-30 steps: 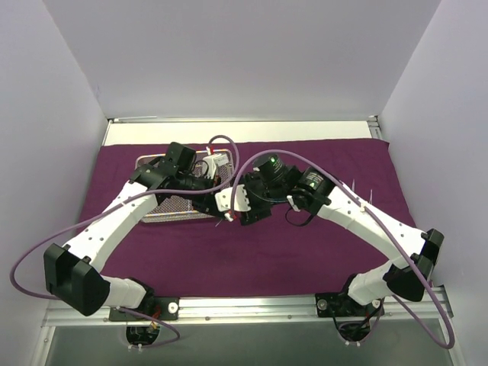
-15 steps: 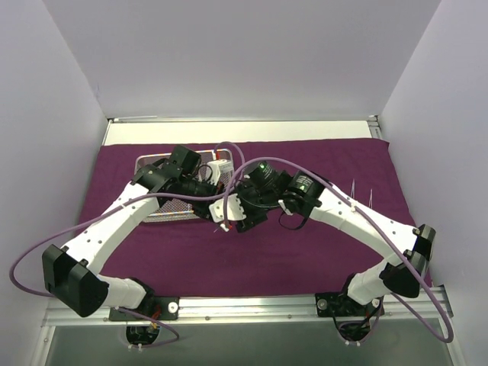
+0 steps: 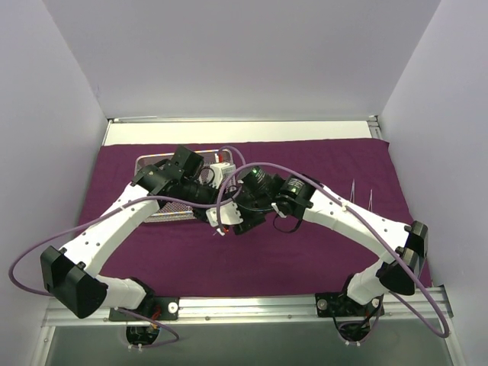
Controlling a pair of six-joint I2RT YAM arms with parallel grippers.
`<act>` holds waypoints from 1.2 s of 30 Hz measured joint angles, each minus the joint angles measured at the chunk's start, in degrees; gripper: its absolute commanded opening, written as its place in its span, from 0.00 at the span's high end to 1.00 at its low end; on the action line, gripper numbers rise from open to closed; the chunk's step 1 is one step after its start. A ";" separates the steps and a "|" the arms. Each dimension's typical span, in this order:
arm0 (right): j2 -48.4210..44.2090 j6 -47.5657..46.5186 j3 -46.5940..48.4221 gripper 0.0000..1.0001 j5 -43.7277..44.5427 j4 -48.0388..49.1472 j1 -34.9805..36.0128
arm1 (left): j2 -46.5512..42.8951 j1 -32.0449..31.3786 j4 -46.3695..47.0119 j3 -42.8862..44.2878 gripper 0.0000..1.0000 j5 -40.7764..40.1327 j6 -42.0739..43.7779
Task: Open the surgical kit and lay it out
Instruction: Place the medical item in the surgical kit.
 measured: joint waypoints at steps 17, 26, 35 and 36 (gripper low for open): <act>0.98 -0.63 -0.02 0.72 0.98 -0.74 0.35 | -0.02 -3.23 -2.64 0.94 0.98 -6.12 0.87; 0.98 0.13 -0.50 1.00 1.36 -0.15 0.39 | 0.00 -3.41 -3.15 1.73 0.81 -7.69 1.07; 0.74 4.39 -3.89 1.00 3.96 3.06 0.42 | -2.67 3.63 -0.07 0.31 0.36 -8.96 -1.16; 0.74 4.85 -4.11 1.00 4.44 3.45 0.42 | -3.28 5.20 0.17 0.28 0.35 -8.28 -1.29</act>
